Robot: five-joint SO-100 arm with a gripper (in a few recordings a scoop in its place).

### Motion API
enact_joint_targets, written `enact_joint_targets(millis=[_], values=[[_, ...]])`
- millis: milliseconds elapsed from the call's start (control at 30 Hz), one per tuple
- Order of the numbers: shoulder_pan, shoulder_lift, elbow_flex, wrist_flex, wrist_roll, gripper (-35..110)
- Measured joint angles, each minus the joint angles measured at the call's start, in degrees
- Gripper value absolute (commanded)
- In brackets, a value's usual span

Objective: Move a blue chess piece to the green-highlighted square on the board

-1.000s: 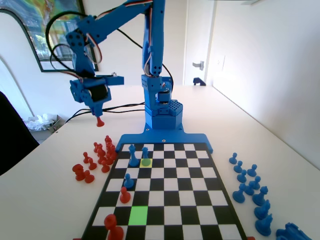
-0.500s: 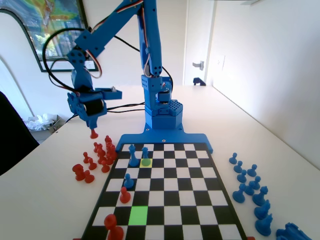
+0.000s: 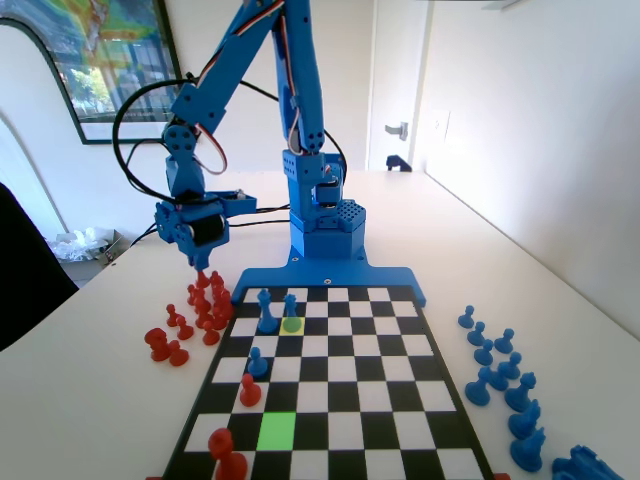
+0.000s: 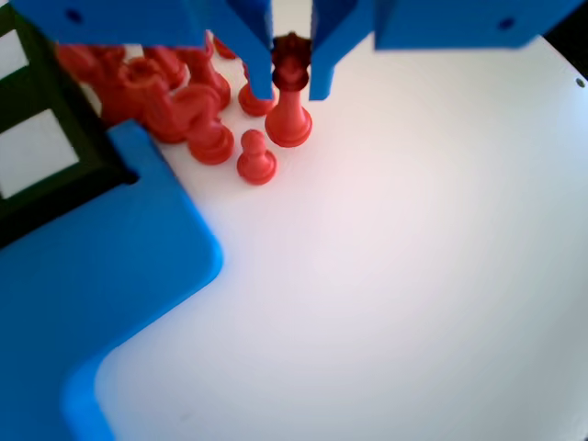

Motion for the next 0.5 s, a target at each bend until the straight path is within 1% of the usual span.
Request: enact_joint_targets(millis=[200, 500], values=[[0.79, 0.0, 0.0, -0.26, -0.97, 1], [1.93, 0.0, 3.08, -5.1, -3.08, 6]])
